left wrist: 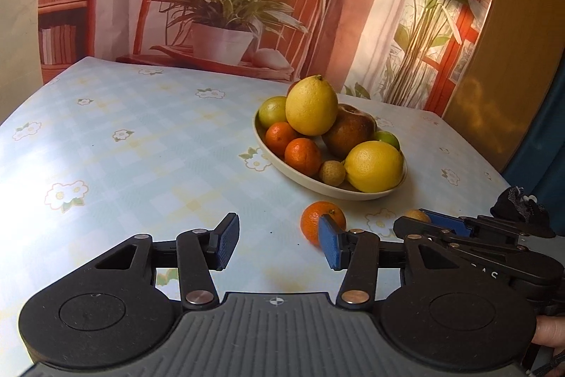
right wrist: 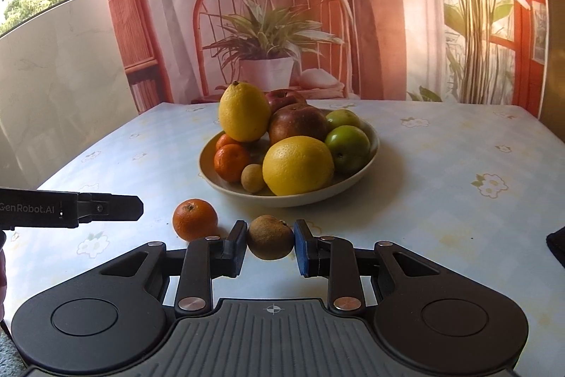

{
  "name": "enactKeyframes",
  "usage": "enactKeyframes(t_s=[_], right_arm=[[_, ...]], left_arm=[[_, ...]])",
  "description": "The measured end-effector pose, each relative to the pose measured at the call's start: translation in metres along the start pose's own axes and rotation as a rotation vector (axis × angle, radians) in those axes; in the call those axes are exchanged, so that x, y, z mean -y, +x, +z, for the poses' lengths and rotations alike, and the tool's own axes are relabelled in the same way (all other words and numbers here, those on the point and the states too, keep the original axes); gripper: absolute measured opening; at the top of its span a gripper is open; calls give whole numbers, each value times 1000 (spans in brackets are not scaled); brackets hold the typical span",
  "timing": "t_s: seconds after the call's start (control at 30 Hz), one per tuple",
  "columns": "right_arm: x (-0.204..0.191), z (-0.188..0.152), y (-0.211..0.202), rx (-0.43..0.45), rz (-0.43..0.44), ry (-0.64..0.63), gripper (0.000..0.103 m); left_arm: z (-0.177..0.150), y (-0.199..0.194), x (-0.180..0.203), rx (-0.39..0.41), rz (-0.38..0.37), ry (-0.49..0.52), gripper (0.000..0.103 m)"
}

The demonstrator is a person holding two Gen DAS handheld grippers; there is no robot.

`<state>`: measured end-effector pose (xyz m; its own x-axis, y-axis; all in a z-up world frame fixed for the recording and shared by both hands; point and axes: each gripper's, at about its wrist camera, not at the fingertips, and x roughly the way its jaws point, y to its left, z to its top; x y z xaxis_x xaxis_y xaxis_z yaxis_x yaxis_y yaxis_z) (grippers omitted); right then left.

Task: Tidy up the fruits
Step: 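Grasp the brown kiwi with the right tool while the left tool grasps the mandarin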

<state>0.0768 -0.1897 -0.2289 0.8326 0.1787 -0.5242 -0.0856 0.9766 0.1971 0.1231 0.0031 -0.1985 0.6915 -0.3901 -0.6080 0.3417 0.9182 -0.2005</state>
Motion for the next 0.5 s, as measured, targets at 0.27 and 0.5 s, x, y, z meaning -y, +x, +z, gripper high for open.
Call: enactKeyframes(t_s=[0.27,0.5], right_arm=[[15,-8,-2,4,9,64,26],[18,-8,1,-16,20,76,26]], left_arm=[[9,23,24,-37,-93,118,52],[20,49,16,-93,-98,62,52]])
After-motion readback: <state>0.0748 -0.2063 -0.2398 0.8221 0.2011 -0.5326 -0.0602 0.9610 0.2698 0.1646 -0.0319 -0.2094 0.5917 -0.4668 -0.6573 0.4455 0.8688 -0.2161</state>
